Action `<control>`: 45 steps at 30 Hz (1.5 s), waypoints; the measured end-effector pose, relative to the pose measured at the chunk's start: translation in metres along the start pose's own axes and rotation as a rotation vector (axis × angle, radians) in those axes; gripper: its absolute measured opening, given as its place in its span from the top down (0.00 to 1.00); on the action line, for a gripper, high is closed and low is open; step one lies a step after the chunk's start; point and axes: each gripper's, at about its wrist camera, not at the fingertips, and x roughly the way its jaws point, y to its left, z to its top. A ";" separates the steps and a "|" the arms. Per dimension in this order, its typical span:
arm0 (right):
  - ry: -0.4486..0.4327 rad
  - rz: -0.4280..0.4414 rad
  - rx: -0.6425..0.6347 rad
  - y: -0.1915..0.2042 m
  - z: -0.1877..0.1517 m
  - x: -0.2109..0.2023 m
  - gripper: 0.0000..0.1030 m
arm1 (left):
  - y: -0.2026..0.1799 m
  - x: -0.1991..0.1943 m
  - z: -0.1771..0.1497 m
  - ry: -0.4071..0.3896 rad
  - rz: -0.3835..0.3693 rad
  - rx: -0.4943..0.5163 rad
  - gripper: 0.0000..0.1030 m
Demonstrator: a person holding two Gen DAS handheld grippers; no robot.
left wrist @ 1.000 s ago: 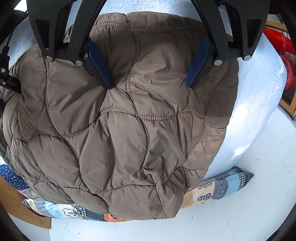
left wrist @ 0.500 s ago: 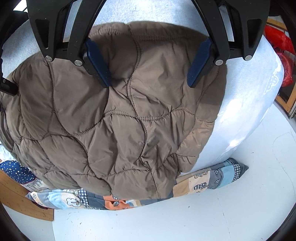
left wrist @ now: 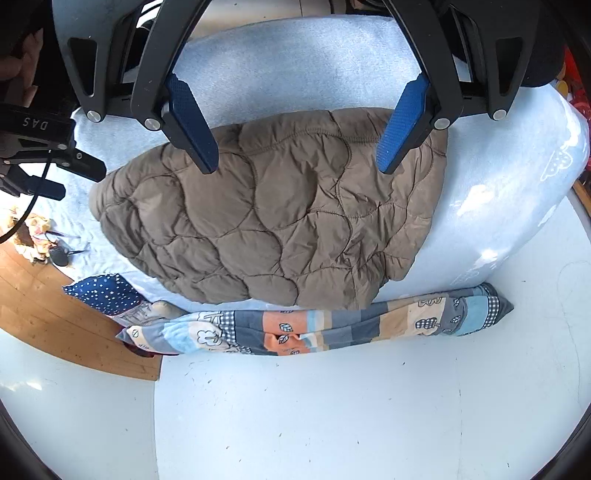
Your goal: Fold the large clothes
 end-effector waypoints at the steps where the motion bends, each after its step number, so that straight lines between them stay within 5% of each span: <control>1: -0.019 0.005 -0.003 0.001 -0.002 -0.008 0.10 | -0.003 -0.010 0.000 -0.018 0.001 0.002 0.14; 6: -0.092 0.001 0.005 -0.003 -0.002 -0.042 0.08 | -0.012 -0.047 0.016 -0.092 -0.023 0.006 0.12; 12: -0.162 -0.101 -0.078 -0.004 0.005 -0.057 0.02 | -0.011 -0.058 0.034 -0.132 0.087 -0.064 0.11; 15: -0.141 -0.071 -0.067 -0.008 0.001 -0.044 0.02 | -0.007 -0.049 0.029 -0.138 0.113 -0.076 0.11; 26: -0.053 0.003 -0.055 0.003 0.007 -0.002 0.02 | 0.013 0.021 0.012 0.060 0.159 -0.123 0.11; 36: -0.006 -0.022 -0.077 0.019 0.007 0.017 0.02 | 0.033 0.067 -0.003 0.221 0.200 -0.155 0.11; 45: -0.009 -0.032 -0.083 0.021 0.007 0.017 0.02 | 0.038 0.072 -0.008 0.263 0.230 -0.167 0.11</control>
